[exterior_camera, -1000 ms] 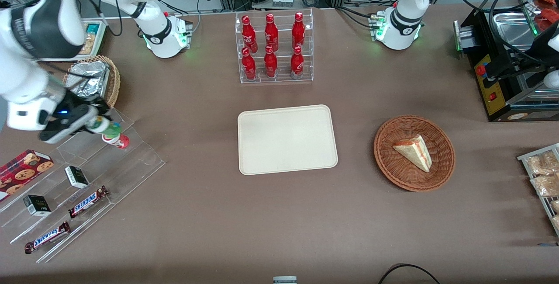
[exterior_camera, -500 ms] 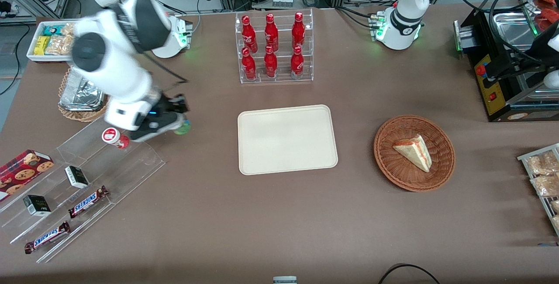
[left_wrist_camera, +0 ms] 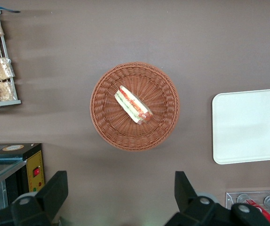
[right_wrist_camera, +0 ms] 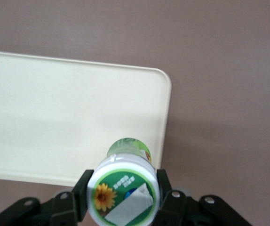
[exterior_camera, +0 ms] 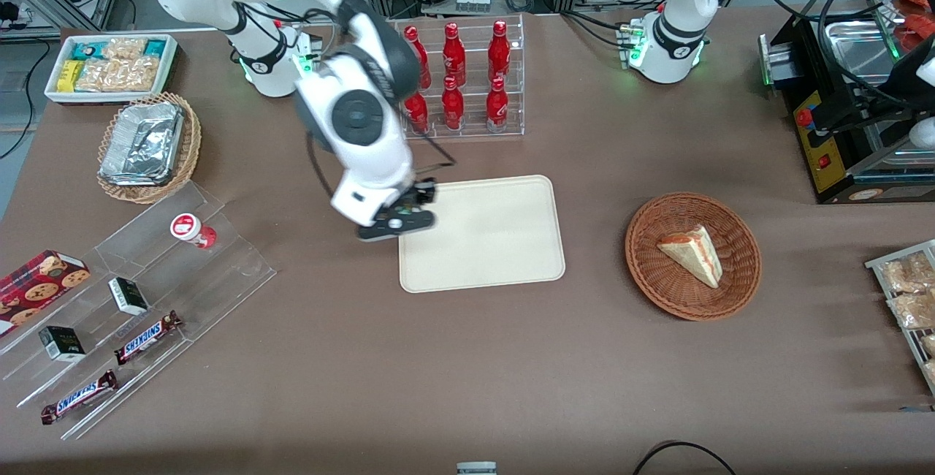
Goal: Place green gum on tray
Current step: 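Carry the green gum tub with the right gripper over the cream tray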
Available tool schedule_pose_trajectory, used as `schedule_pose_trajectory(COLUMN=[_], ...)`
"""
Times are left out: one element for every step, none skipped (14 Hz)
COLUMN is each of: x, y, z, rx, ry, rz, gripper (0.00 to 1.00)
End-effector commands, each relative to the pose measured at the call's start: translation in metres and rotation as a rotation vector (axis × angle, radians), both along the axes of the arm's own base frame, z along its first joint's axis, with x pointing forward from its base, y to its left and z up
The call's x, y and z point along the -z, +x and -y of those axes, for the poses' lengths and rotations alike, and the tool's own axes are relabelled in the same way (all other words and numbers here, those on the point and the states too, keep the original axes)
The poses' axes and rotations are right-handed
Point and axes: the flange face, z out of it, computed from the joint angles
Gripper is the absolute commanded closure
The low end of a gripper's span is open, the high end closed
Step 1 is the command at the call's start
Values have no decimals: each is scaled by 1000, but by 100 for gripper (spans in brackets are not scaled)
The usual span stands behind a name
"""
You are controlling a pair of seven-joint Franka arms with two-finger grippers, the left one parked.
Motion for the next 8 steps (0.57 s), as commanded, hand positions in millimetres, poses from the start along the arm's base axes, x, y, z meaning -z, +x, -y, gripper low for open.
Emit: schedule_pose_trajectory(x=[36,51,72,91,107,117,121,125], y=[6,6,5,5,6,3,2,0], z=[-42,-55,-66,-75,-80,-87,-89,-90], rx=[75,94,91,85,89,97,95,93], ry=[23,38,42,43,47,47,46,42], rz=[30,50,58,61,68,72,71,68], gripper=[100,100,100,100,100,100,100,100])
